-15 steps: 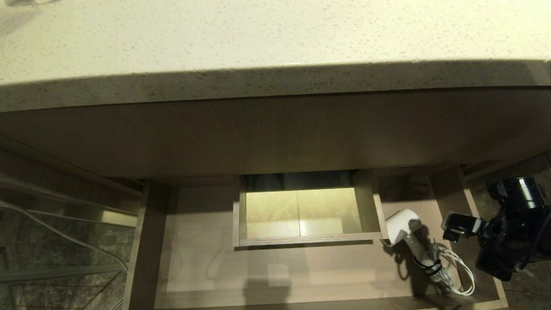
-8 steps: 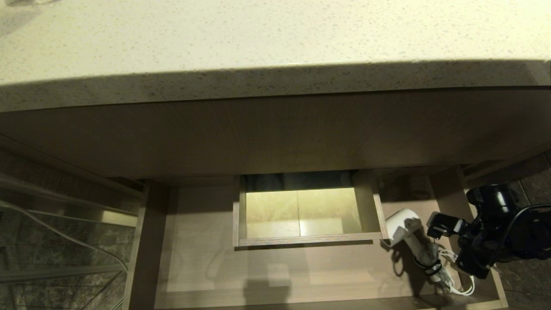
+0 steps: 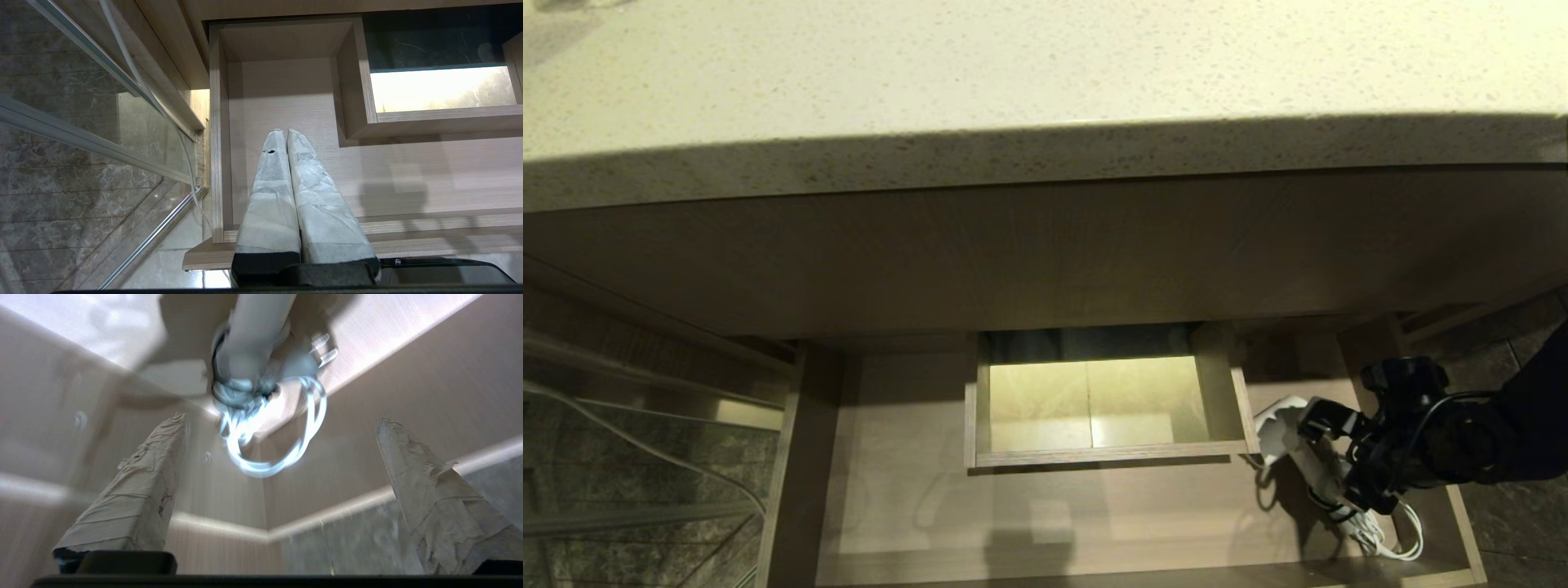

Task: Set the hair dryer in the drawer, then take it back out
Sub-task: Take the hairdryer out

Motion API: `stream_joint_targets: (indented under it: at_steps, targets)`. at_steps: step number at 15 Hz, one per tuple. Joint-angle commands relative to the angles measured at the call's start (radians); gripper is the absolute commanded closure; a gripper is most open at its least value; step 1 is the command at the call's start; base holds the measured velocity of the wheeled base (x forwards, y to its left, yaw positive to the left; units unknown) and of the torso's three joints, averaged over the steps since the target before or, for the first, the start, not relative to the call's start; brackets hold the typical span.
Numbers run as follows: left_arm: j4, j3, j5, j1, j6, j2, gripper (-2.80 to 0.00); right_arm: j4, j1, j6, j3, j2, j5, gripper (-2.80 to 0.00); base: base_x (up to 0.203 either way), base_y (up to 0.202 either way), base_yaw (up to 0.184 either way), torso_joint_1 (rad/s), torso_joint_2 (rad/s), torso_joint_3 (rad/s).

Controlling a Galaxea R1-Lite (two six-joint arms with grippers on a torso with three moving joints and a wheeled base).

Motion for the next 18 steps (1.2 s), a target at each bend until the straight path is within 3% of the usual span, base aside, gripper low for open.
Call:
stream_joint_targets:
  at_steps: [1, 12, 18]
  targets:
    - [0.000, 0.000, 0.001, 0.000, -0.001, 0.000, 0.00, -0.013, 0.006, 0.016, -0.033, 0.083, 0.001, -2.80, 0.000, 0.000, 0.000, 0.000, 0.00, 0.000]
    - [0.000, 0.000, 0.001, 0.000, -0.001, 0.000, 0.00, -0.115, -0.014, 0.052, -0.051, 0.190, 0.028, -2.80, 0.000, 0.000, 0.000, 0.000, 0.00, 0.000]
    - [0.000, 0.000, 0.001, 0.000, -0.001, 0.000, 0.00, -0.105, -0.026, 0.065, -0.118, 0.248, 0.052, -2.80, 0.000, 0.000, 0.000, 0.000, 0.00, 0.000]
